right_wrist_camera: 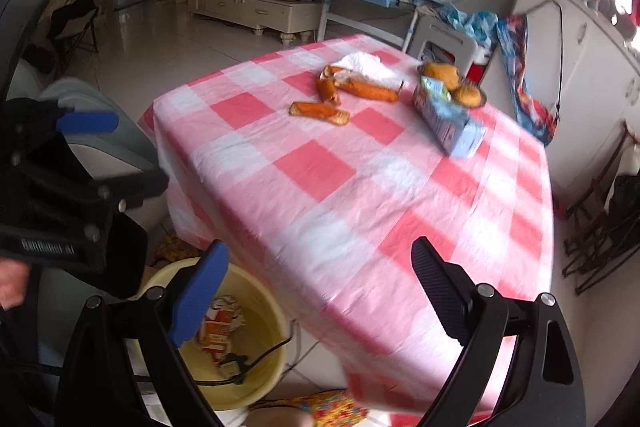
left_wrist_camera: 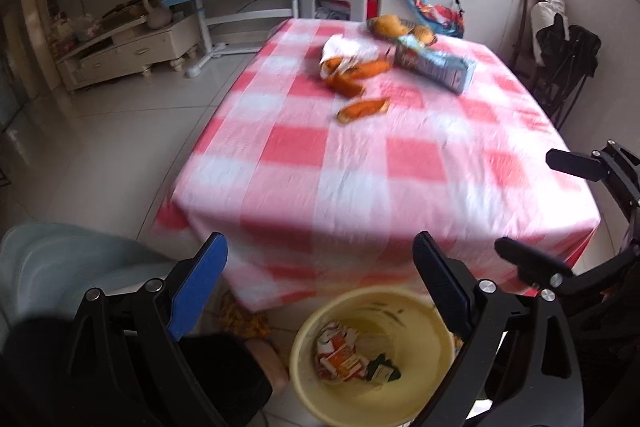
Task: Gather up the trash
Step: 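Grasp an orange peel with the left gripper while the right gripper grasps the blue milk carton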
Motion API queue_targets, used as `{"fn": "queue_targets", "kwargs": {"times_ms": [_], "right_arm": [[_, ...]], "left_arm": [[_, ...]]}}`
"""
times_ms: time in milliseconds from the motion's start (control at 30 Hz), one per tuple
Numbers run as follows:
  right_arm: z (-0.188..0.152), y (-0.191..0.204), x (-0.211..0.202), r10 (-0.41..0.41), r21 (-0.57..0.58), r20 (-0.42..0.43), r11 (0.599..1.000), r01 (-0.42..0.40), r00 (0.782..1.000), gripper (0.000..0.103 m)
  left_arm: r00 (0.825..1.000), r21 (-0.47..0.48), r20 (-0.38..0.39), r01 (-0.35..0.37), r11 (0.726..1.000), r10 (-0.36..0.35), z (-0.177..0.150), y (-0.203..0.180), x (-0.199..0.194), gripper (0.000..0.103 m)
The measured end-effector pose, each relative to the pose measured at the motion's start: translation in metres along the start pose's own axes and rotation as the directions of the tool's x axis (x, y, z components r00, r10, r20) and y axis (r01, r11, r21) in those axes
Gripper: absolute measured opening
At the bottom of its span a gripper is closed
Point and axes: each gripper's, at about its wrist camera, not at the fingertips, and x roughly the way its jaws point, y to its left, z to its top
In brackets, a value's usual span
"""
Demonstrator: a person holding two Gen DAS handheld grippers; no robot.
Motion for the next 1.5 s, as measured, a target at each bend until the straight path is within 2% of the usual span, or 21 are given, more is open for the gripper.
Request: {"fn": "queue_targets", "kwargs": {"times_ms": [200, 367, 533, 633, 733, 800, 833, 900, 1000, 1167, 1433, 1500], "right_arm": [[0.026, -0.043, 0.023, -0.056, -0.016, 0.002, 0.998, 0.056, 0.998, 0.088], [0.047, -0.084, 0.055, -0.085, 0.015, 0.009, 0.996, 0.085, 0.996, 0.088], [0.066, -0.117, 0.093, -0.090, 0.051, 0.009, 0.995, 0.090, 0.996, 0.088], [0.074, -0.123, 0.107, -0.091, 0.045, 0.007, 0.995, 0.090, 0.996, 0.088], [0.081, -0.126, 0.120, -0.088, 0.029, 0.001, 0.996, 0.088, 0.996, 0.088], [0.084, -0.127, 0.128, -0.093, 0.012, -0.006, 0.996, 0.094, 0.996, 0.088], [0.086, -0.128, 0.131, -0.092, 0.009, -0.008, 0.996, 0.092, 0.996, 0.088], [0.088, -0.131, 0.136, -0.087, 0.007, -0.010, 0.996, 0.087, 0.996, 0.088], [0.091, -0.138, 0.143, -0.089, 0.016, -0.016, 0.996, 0.089, 0.996, 0.088], [0.094, -0.149, 0.155, -0.064, 0.046, -0.045, 0.997, 0.066, 0.997, 0.088], [0.094, -0.148, 0.171, -0.018, 0.054, -0.098, 0.998, 0.023, 0.995, 0.088], [0.093, -0.147, 0.171, 0.002, 0.064, -0.101, 0.998, 0.005, 0.995, 0.085]], "left_arm": [[1.000, 0.103, 0.004, 0.007, 0.995, -0.007, 0.054, -0.015, 0.036, 0.090], [0.997, 0.142, -0.067, 0.046, 0.989, -0.037, 0.089, -0.024, 0.081, 0.086], [0.995, 0.238, -0.094, 0.061, 0.969, -0.039, 0.113, -0.045, 0.115, 0.086], [0.994, 0.269, -0.104, 0.050, 0.962, -0.022, 0.117, -0.050, 0.126, 0.079], [0.989, 0.280, -0.147, 0.069, 0.957, -0.028, 0.117, -0.055, 0.140, 0.064], [0.987, 0.296, -0.161, 0.071, 0.952, -0.023, 0.118, -0.056, 0.146, 0.047], [0.985, 0.299, -0.170, 0.078, 0.951, -0.027, 0.119, -0.056, 0.148, 0.043], [0.981, 0.288, -0.184, 0.116, 0.951, -0.064, 0.122, -0.058, 0.151, 0.029], [0.978, 0.294, -0.190, 0.135, 0.946, -0.080, 0.125, -0.060, 0.155, 0.019], [0.975, 0.310, -0.198, 0.159, 0.937, -0.100, 0.130, -0.064, 0.158, 0.017], [0.977, 0.333, -0.196, 0.149, 0.931, -0.086, 0.135, -0.067, 0.161, 0.017], [0.977, 0.334, -0.194, 0.146, 0.931, -0.084, 0.135, -0.067, 0.160, 0.017]]}}
